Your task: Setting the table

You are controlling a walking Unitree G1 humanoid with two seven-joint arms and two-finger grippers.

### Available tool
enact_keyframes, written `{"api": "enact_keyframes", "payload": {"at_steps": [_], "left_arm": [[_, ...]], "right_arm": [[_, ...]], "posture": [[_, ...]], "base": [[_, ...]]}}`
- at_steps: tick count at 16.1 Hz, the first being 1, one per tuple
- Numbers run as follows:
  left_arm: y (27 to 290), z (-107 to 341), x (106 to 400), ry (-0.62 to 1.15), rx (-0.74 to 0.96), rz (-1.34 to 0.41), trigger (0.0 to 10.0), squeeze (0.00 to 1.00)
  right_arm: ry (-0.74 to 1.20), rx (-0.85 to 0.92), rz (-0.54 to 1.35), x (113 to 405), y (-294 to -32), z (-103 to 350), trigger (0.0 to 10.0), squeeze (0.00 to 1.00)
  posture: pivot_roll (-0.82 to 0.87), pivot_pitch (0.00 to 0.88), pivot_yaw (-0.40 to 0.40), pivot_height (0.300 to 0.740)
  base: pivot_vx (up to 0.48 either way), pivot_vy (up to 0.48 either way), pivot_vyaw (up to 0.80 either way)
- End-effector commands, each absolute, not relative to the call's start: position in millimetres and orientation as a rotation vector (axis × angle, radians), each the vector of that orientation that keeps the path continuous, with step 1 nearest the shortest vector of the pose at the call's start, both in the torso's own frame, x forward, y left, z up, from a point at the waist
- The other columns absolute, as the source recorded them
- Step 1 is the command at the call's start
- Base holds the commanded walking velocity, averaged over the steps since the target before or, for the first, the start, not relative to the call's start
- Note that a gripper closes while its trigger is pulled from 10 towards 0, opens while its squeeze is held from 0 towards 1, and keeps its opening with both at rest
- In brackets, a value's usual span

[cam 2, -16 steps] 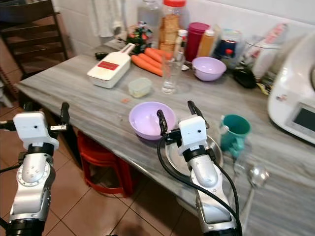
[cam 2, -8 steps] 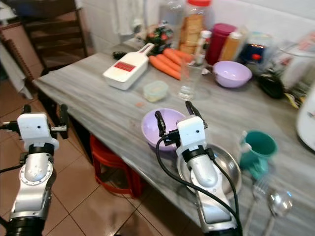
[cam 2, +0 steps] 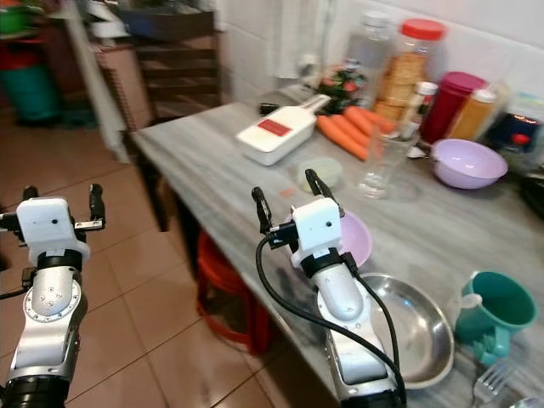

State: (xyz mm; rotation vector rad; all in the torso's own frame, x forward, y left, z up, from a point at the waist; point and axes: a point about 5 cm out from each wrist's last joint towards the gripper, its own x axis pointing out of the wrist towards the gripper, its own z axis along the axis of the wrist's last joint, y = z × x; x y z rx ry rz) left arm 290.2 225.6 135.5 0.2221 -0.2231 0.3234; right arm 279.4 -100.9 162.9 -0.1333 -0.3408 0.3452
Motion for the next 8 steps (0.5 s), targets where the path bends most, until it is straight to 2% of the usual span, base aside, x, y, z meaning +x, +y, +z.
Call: {"api": "enact_keyframes", "payload": {"at_steps": [1,5,8], "left_arm": [[219.4,137.9,293.2,-0.232,0.215,0.309,10.0,0.00],[218.5,137.5,293.6,-0.228,0.215,0.309,10.0,0.00],[217.7,136.9,294.0,-0.225,0.215,0.307,10.0,0.00]], "right_arm": [[-0.349,-0.134,0.327,279.1,-108.2,164.8,10.0,0.00],[-0.353,-0.131,0.330,279.8,-108.0,165.7,10.0,0.00],[-0.354,-0.114,0.335,279.6,-107.5,165.6,10.0,0.00]], "posture": [[0.04,0.000,-0.045,0.740],[0.04,0.000,-0.046,0.740],[0.04,0.000,-0.046,0.740]], "base": [[0.000,-0.315,0.00],[0.000,0.000,0.00],[0.000,0.319,0.00]]}}
